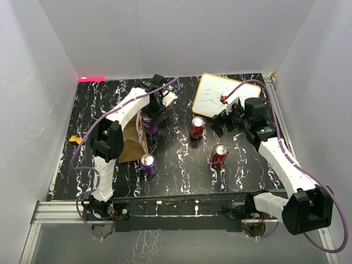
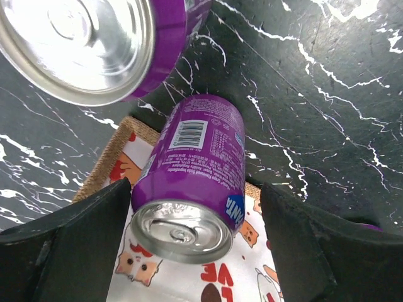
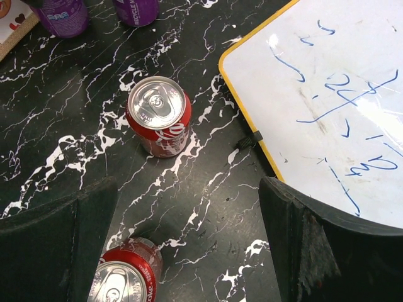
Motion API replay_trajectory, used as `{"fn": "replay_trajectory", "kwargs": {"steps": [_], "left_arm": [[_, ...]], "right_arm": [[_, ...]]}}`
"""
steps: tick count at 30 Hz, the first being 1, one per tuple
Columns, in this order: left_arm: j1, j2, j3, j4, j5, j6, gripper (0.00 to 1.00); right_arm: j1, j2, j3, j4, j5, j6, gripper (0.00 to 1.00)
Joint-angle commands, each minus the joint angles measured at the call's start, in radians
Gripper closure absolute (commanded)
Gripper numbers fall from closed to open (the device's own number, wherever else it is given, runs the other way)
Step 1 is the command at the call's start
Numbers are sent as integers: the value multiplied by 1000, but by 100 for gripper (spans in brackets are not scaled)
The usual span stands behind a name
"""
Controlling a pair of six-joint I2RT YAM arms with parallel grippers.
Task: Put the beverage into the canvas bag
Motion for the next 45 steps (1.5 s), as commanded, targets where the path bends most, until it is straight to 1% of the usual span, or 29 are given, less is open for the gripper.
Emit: {"fn": "replay_trajectory", "kwargs": {"steps": [1,4,6,10,13,17,21,24,30,38,42,45], "left_arm": [[8,11,42,-59,5,-1,25],[9,20,45,-73,18,-16,34],[8,18,43,-71,15,-25,46],[7,-8,59,-70,20,-37,62],[1,-39,92,-81,41,-32,71],[-8,-113,125,-68,96,-36,78],[-10,-201,148,-43,129,-39,82],[-10,-282,130,-6,100,-36,86],[-10,-466,61,116,58,-45,86],[-2,-573,81,104,-24,-67,86],[54,-638,7,128,-93,-57,86],[106,-687,-50,144,-99,-57,86]], "right_arm": [[-3,-10,-1,62,-18,13,2],[-4,-9,-2,63,-26,13,2],[-6,-7,-2,63,-30,15,2],[-8,-5,-3,64,-33,15,2],[-8,-1,-5,66,-35,16,2],[-10,1,-4,66,-35,17,2],[-11,4,-2,65,-37,16,2],[-12,4,0,63,-37,16,2],[-14,7,0,66,-40,16,2],[-24,4,-1,64,-46,20,2],[-32,3,0,65,-49,20,2],[-36,5,-1,65,-54,23,2]]}}
